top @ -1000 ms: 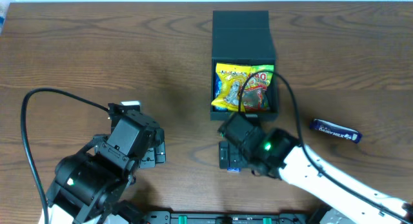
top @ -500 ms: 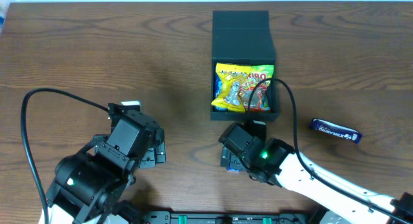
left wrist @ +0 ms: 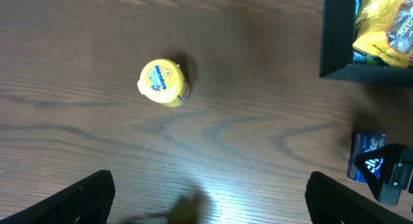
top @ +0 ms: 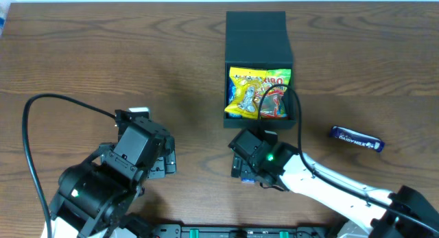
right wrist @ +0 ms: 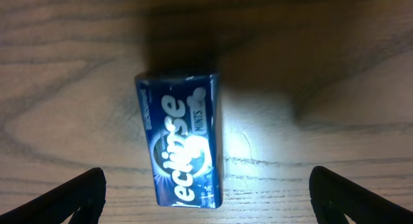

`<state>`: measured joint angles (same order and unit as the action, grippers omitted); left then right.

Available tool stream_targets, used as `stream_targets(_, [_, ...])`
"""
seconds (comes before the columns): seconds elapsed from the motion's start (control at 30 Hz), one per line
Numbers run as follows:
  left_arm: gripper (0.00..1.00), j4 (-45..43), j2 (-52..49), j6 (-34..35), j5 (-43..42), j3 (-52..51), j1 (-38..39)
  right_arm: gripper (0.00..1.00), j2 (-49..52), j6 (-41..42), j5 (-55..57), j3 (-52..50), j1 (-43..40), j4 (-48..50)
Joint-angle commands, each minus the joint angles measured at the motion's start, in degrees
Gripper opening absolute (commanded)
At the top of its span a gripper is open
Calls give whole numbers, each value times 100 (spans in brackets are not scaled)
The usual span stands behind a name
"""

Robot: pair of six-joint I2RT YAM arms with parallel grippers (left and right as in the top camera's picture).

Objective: Pack container
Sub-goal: 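Lower the right gripper onto the Eclipse tin and close it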

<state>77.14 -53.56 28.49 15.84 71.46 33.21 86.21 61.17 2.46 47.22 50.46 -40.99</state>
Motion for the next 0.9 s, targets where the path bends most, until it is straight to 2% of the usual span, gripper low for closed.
stream_targets(0.0, [95, 17, 7, -20, 105, 0, -9, 99, 33, -79, -122, -20, -127, 7])
stream_targets(0.27, [95, 17, 7, -20, 105, 0, -9, 99, 334, -433, -450, -20, -208, 310])
stream_targets(0.73, [95, 17, 7, -20, 105, 0, -9, 98, 584, -514, -852, -20, -551, 310])
stream_targets(0.87, [95, 17, 7, -20, 105, 0, -9, 88, 584, -514, -852, -20, -549, 310])
